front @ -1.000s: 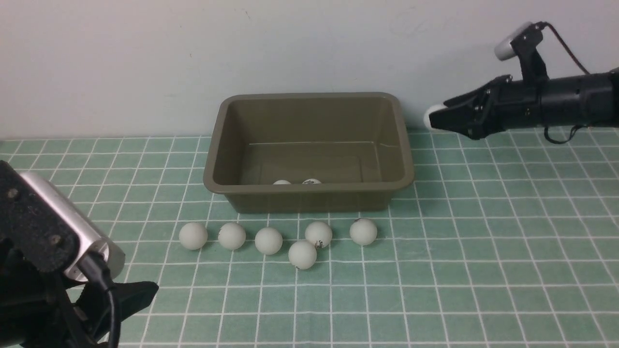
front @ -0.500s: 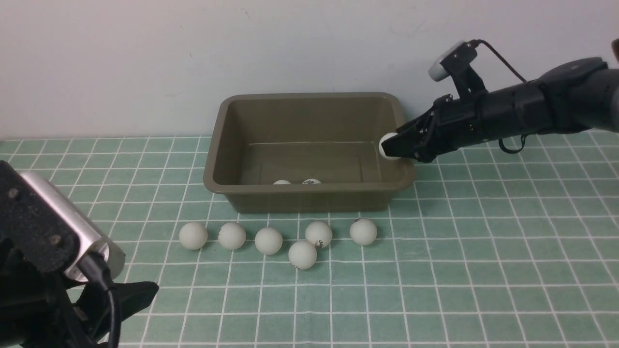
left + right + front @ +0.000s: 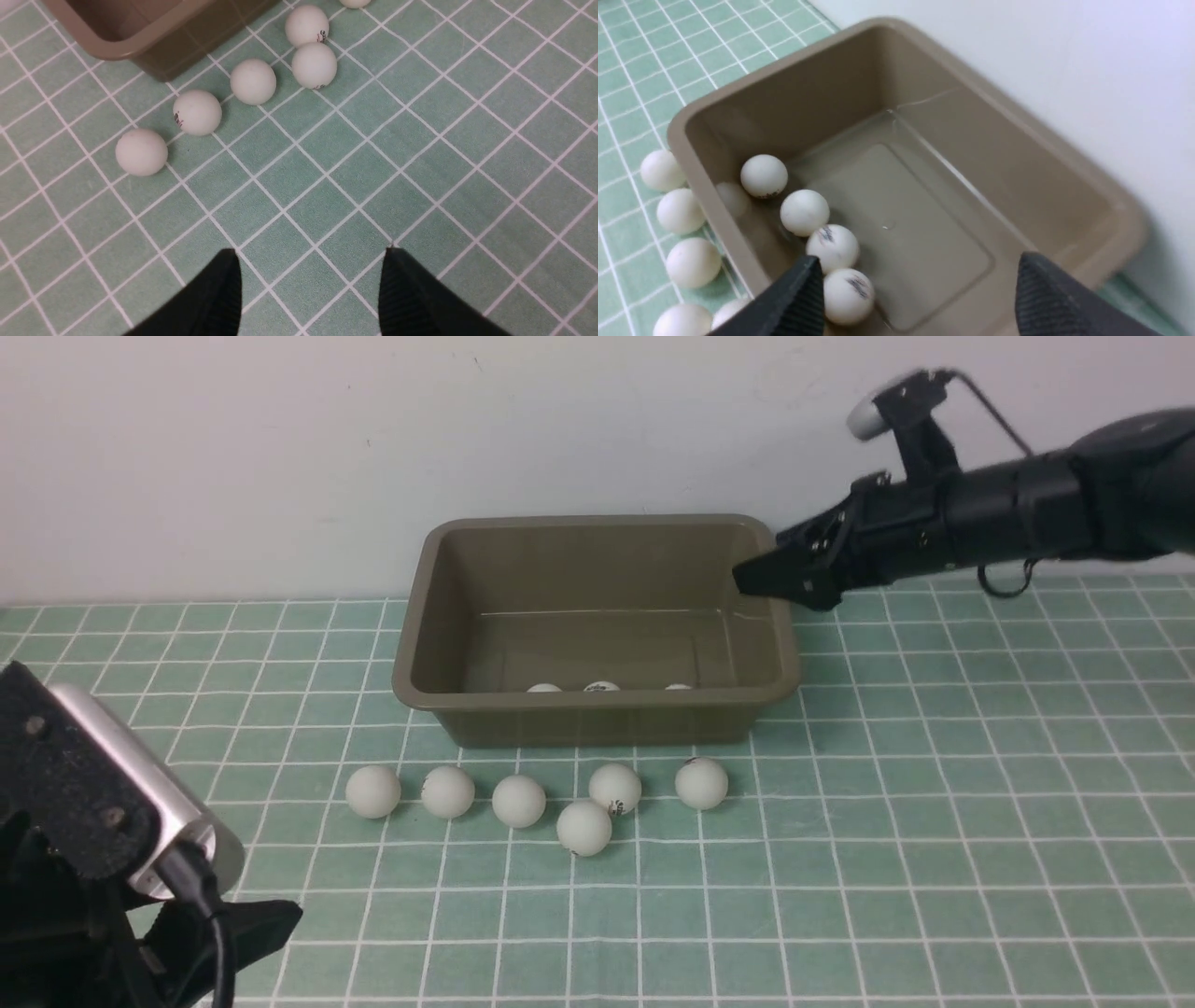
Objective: Put the table tennis balls in the box on the green coffee tablecloth.
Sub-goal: 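Reach for and grasp a ping pong ball on the table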
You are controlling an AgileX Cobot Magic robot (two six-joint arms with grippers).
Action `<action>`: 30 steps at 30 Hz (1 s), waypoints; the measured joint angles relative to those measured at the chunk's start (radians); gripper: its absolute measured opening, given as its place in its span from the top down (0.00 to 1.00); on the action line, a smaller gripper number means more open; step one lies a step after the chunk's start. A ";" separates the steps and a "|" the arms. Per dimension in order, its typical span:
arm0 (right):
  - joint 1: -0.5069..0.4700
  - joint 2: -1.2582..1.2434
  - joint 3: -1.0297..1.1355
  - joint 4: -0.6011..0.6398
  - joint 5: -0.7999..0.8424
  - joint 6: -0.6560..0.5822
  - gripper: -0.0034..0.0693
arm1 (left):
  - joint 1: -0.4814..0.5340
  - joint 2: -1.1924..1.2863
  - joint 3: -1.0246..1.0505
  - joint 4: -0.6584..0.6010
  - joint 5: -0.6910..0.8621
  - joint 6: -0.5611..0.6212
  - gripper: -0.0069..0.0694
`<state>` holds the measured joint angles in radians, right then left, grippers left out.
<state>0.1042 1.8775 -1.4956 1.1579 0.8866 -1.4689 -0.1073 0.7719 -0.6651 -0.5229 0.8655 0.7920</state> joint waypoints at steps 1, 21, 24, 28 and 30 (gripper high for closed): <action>-0.002 -0.042 0.000 -0.056 0.001 0.028 0.27 | 0.000 0.000 0.000 0.001 -0.001 0.000 0.43; 0.231 -0.402 0.050 -0.683 0.226 0.783 0.29 | 0.000 0.171 0.000 0.000 -0.159 -0.009 0.43; 0.318 -0.403 0.147 -0.732 0.115 0.880 0.29 | 0.000 0.171 0.000 -0.015 -0.162 -0.008 0.43; 0.380 -0.401 0.285 -0.754 -0.049 1.000 0.29 | 0.000 0.171 0.000 -0.024 -0.162 -0.008 0.43; 0.393 -0.394 0.351 -0.753 -0.133 1.090 0.29 | 0.000 0.171 0.000 -0.024 -0.162 -0.008 0.43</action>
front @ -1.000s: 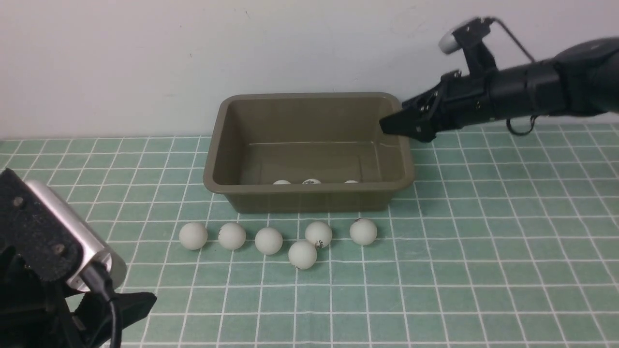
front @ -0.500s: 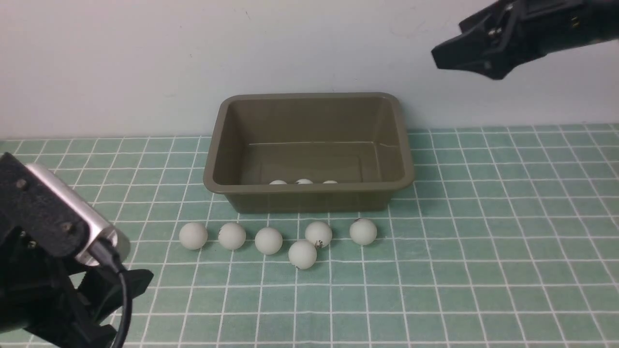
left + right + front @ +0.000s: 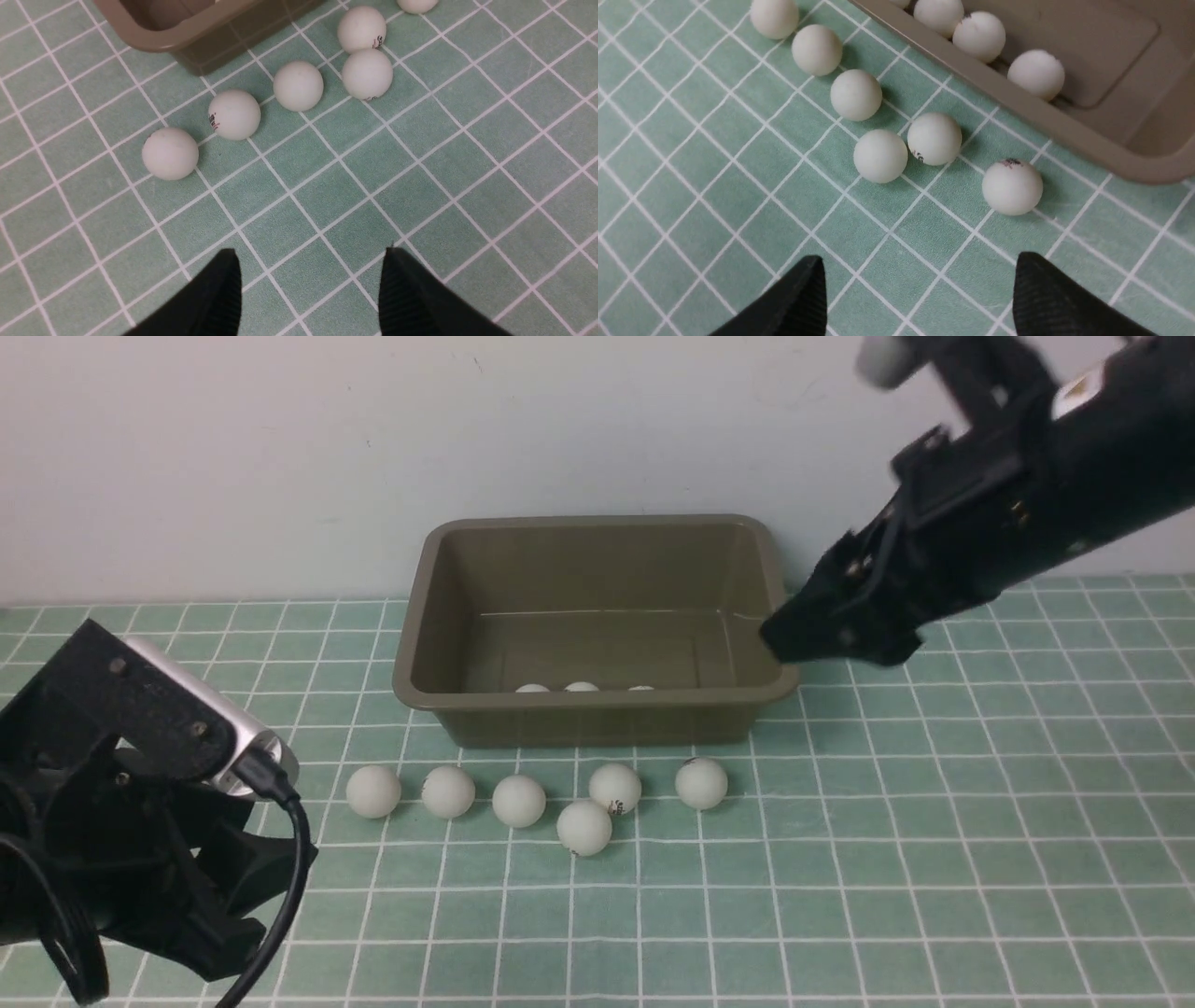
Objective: Put the table tennis balls in the box on the green coffee tablecloth.
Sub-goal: 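Reach for and grasp a ping pong ball on the table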
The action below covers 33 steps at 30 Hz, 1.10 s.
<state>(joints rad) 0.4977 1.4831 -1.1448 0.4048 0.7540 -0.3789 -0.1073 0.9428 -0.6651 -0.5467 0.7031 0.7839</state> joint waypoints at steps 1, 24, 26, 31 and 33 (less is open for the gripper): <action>0.003 0.005 0.025 0.003 -0.025 0.041 0.29 | 0.000 0.000 0.000 0.000 0.000 0.000 0.43; 0.005 0.242 0.118 0.081 -0.377 0.251 0.33 | 0.000 0.002 0.000 -0.001 0.000 0.019 0.43; 0.005 0.270 0.118 0.098 -0.394 0.251 0.33 | 0.000 0.002 0.000 -0.001 0.000 0.019 0.43; 0.005 0.314 0.118 0.142 -0.437 0.228 0.33 | 0.000 0.002 0.000 -0.001 0.000 0.021 0.43; 0.005 0.330 0.116 0.172 -0.446 0.208 0.33 | 0.000 0.002 0.000 -0.001 0.000 0.020 0.43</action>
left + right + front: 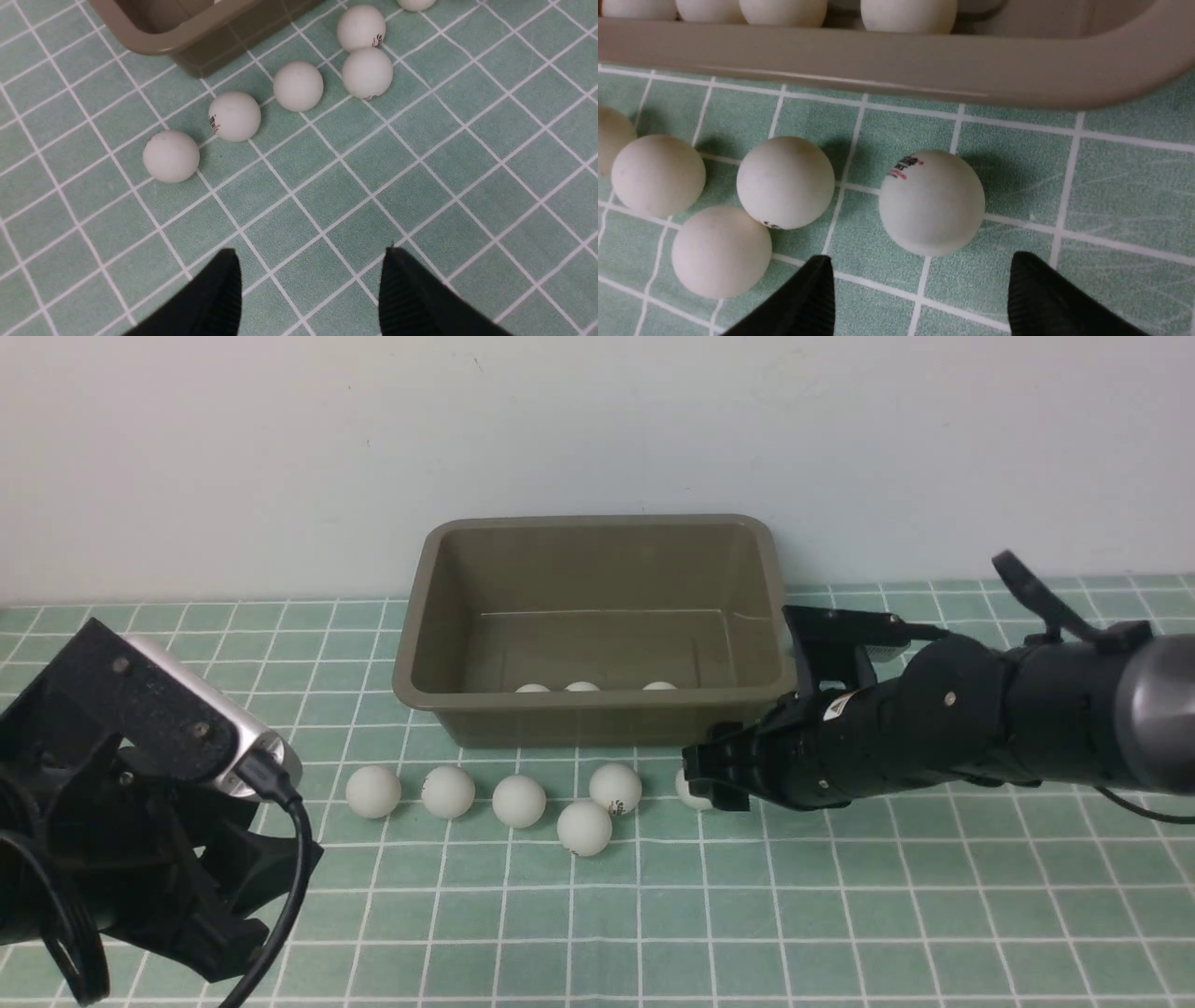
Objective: Put the table tennis balls in the box on the green coffee tablecloth.
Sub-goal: 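Reach for and grasp a ping pong ball on the table, then release the ping pong ball into the bin and lift the gripper away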
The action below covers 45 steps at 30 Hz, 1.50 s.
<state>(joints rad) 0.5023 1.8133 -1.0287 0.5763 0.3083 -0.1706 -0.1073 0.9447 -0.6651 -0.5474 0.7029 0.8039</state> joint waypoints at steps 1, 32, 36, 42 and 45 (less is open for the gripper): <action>0.000 0.010 -0.003 0.021 -0.005 -0.019 0.33 | 0.000 0.000 0.000 0.000 -0.001 0.000 0.43; -0.006 0.129 -0.100 0.009 0.102 -0.188 0.50 | 0.000 0.001 0.000 -0.027 -0.002 0.032 0.43; -0.032 0.083 -0.099 -0.116 0.185 -0.122 0.50 | 0.000 0.001 0.000 -0.034 -0.002 0.032 0.43; -0.104 -0.044 -0.099 -0.338 0.284 0.012 0.50 | 0.000 0.001 0.000 -0.049 -0.002 0.036 0.43; -0.118 -0.144 -0.099 -0.374 0.304 0.006 0.50 | 0.000 0.001 0.000 -0.053 -0.002 0.036 0.43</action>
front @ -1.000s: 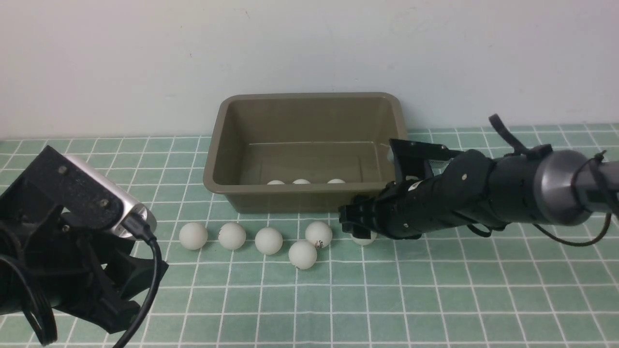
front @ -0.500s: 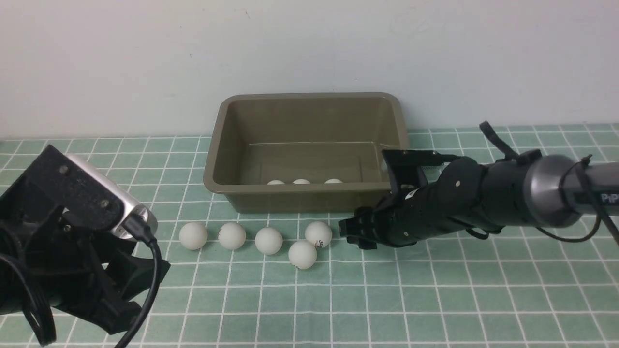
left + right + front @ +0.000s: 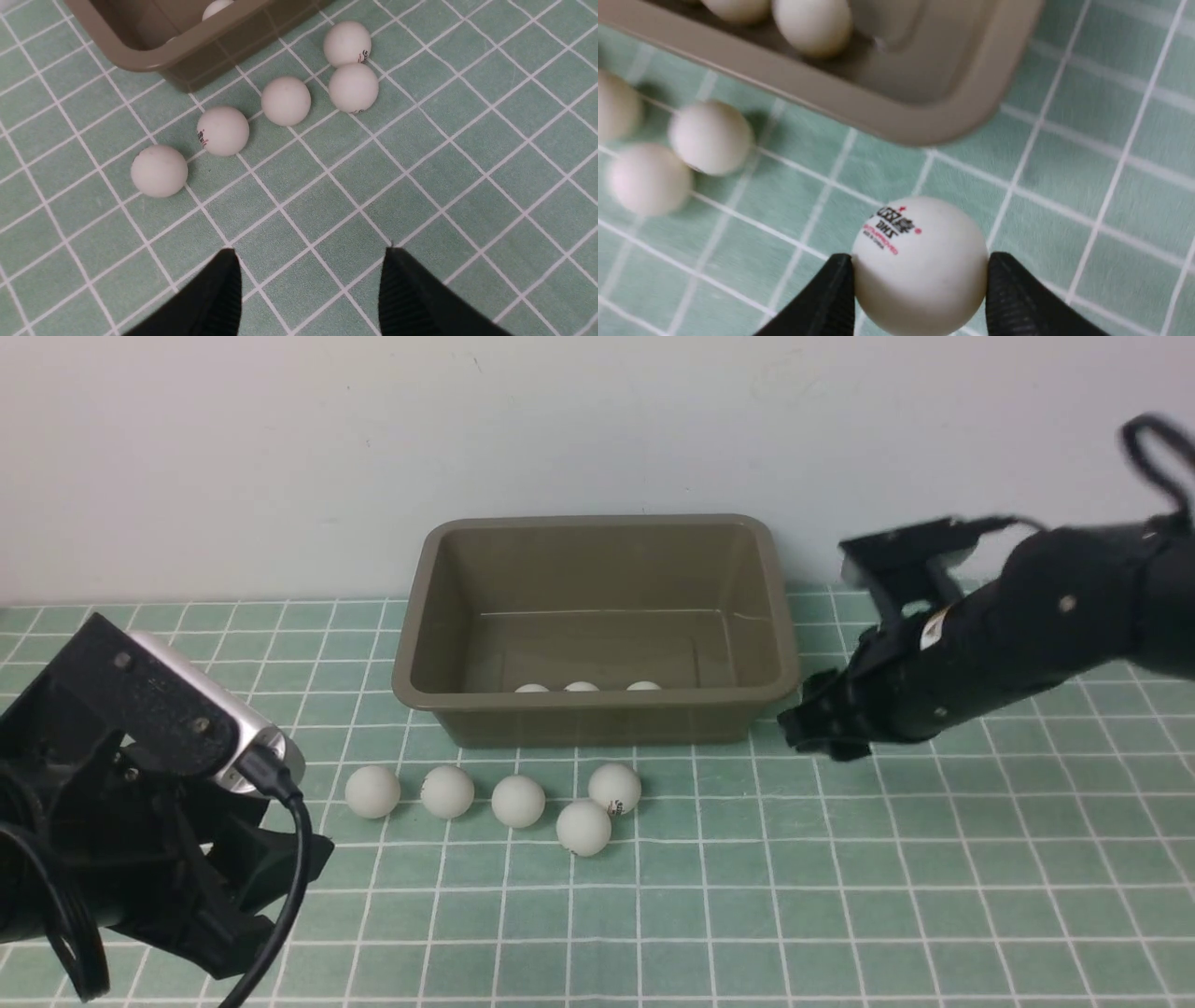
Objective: Put the table tennis balls in the box on the green coffee tablecloth.
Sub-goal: 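Release the ping pong ball into the bin and lift the gripper away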
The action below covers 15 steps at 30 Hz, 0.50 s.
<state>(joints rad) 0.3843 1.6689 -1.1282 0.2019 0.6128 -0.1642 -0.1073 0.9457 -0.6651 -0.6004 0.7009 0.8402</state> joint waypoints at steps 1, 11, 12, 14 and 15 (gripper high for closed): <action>0.000 -0.021 -0.001 0.014 -0.002 -0.021 0.50 | 0.000 0.000 0.000 -0.005 0.000 0.000 0.43; 0.000 0.107 -0.193 0.336 -0.071 -0.393 0.50 | 0.000 0.000 0.000 -0.071 -0.008 0.026 0.43; 0.000 0.149 -0.233 0.357 -0.067 -0.411 0.50 | 0.000 0.000 0.000 -0.076 -0.008 0.034 0.43; 0.000 0.223 -0.297 0.375 -0.062 -0.425 0.50 | 0.000 0.000 0.000 -0.080 -0.008 0.047 0.43; 0.000 0.247 -0.316 0.376 -0.054 -0.428 0.50 | 0.000 0.000 0.000 -0.081 -0.008 0.048 0.43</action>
<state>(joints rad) 0.3843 1.9156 -1.4445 0.5780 0.5583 -0.5926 -0.1073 0.9457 -0.6651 -0.6817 0.6925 0.8881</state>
